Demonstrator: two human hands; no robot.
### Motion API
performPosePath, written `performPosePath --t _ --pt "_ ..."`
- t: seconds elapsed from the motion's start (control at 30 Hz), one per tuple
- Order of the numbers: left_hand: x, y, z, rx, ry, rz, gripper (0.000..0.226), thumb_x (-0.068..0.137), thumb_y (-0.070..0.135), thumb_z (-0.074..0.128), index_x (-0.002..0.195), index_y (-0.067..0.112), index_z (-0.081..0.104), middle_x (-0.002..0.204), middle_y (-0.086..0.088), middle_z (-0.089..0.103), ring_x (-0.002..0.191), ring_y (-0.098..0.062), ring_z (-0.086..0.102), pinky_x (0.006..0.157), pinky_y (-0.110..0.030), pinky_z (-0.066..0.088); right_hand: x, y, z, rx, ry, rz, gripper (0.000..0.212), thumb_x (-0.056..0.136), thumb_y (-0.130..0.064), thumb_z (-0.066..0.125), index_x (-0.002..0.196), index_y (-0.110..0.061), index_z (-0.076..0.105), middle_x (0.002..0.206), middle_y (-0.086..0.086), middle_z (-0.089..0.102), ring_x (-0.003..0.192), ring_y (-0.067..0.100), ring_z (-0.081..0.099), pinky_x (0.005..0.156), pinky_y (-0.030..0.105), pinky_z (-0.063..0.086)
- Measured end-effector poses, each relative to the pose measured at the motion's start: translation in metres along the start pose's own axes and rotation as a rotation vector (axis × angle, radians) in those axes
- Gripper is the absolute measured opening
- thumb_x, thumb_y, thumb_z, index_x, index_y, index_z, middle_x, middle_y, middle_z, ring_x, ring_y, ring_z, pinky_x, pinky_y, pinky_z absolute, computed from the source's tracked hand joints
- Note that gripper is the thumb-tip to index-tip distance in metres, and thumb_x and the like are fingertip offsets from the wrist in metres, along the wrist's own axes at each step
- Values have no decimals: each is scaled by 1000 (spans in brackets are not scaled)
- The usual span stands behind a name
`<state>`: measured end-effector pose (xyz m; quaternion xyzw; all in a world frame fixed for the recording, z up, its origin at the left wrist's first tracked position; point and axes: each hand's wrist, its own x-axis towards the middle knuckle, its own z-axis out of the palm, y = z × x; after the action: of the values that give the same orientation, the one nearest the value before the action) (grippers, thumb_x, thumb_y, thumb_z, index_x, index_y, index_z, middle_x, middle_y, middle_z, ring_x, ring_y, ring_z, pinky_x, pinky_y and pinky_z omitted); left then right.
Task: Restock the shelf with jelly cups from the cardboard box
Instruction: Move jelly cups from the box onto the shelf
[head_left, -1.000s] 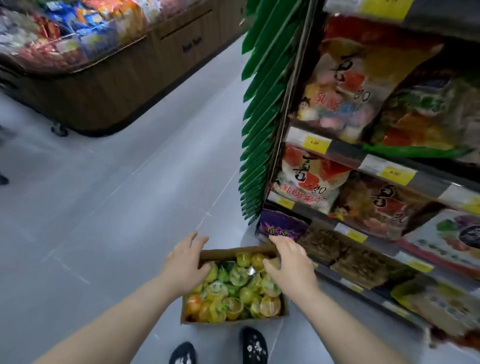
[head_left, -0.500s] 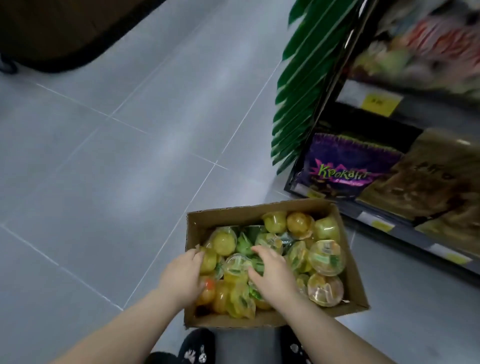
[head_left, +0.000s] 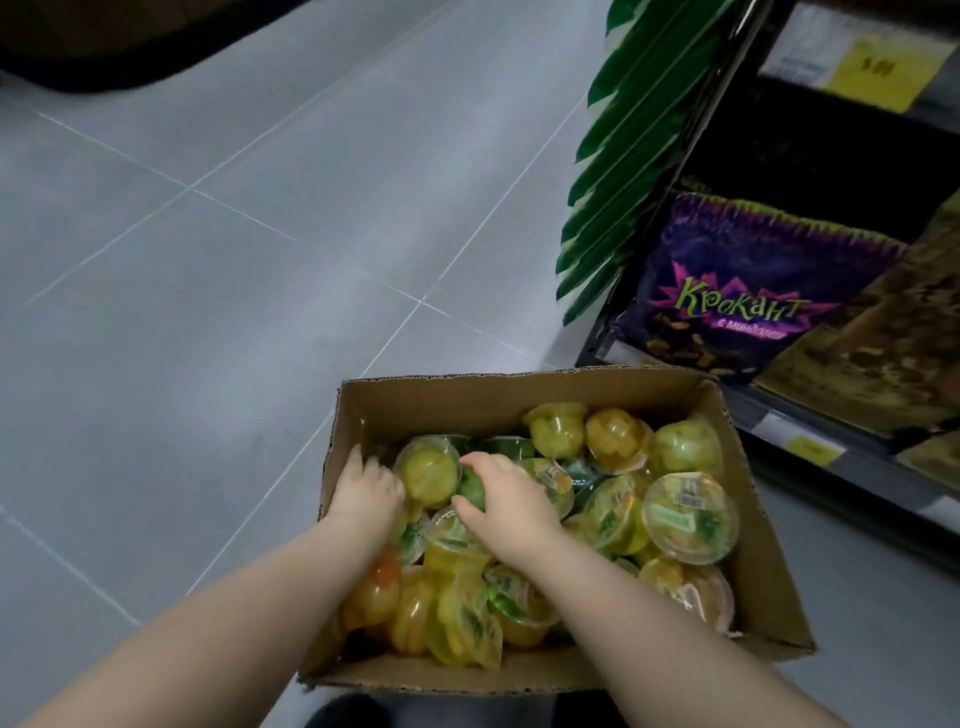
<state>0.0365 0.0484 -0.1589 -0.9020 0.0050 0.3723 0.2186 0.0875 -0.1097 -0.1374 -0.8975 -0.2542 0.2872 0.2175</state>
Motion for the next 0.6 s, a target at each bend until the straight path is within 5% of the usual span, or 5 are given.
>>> performPosePath --t 0.2,0.4,0.6 --pt "-10 -7 -13 -164 122 41 54 87 15 59 136 11 39 135 -7 46 127 -26 42 104 -37 33 19 8 10 -33 -5 -19 48 95 -34 52 140 -24 41 138 0 47 125 22 45 100 37 43" --pt "-53 -33 -41 -305 403 27 67 67 51 74 116 18 44 113 0 48 108 -21 47 78 -29 30 55 13 14 -150 -127 -68 68 86 -30 66 145 -30 32 141 6 41 125 28 46 100 39 43" --pt "-80 -58 -41 -533 442 -105 67 63 48 74 115 17 46 113 0 52 103 -22 50 73 -30 37 74 0 34 -413 -281 -174 81 80 -44 69 146 -36 22 149 11 25 132 34 34 103 42 38"
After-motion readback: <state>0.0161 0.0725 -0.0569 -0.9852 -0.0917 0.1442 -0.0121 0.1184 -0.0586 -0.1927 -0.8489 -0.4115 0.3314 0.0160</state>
